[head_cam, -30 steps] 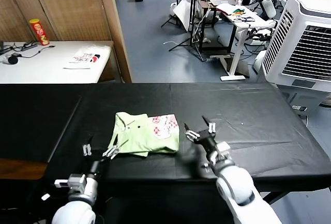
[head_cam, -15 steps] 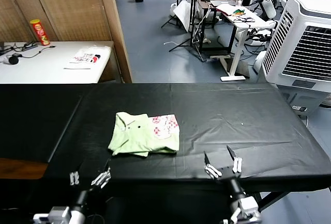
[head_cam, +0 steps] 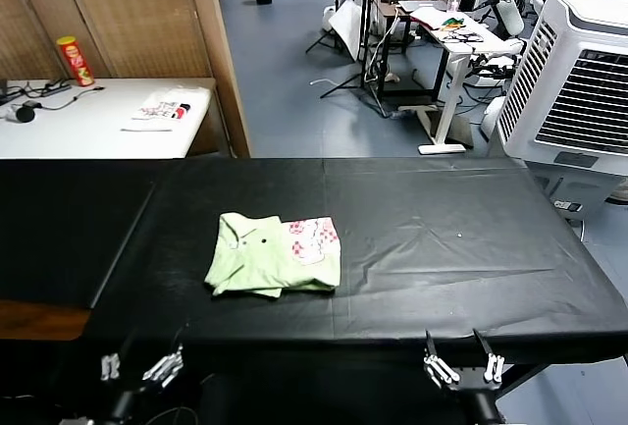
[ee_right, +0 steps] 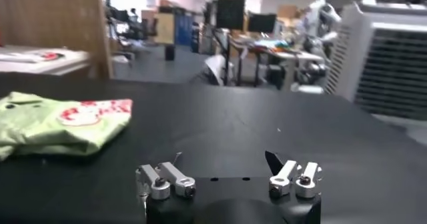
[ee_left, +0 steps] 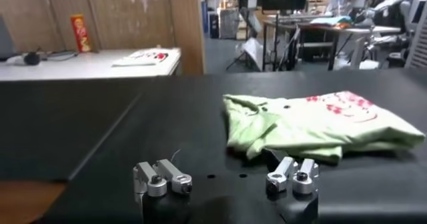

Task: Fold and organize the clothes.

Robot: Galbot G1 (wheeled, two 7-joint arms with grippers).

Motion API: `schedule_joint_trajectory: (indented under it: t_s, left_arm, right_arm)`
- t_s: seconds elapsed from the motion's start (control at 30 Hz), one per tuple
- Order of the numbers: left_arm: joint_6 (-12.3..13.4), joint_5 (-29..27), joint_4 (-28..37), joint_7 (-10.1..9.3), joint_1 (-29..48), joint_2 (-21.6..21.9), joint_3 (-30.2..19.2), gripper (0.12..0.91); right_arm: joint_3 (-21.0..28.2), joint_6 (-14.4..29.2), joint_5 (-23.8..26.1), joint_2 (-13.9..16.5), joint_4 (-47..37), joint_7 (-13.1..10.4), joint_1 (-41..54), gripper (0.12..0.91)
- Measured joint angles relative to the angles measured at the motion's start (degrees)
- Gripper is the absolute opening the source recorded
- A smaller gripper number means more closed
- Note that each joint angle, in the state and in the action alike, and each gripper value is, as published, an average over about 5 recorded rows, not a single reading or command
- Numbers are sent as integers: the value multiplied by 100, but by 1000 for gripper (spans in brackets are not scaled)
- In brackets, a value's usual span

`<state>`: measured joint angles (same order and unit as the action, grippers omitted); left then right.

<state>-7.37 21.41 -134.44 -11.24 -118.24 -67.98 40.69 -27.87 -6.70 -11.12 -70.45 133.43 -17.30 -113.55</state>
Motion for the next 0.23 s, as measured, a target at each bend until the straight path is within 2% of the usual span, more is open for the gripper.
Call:
schedule_joint_trajectory:
  t_s: [0.23]
  left_arm:
    - [34,12,-42,2,-172,-4,113,798]
  right_arm:
    - [-33,-2,4,-5,41,1,-127,798]
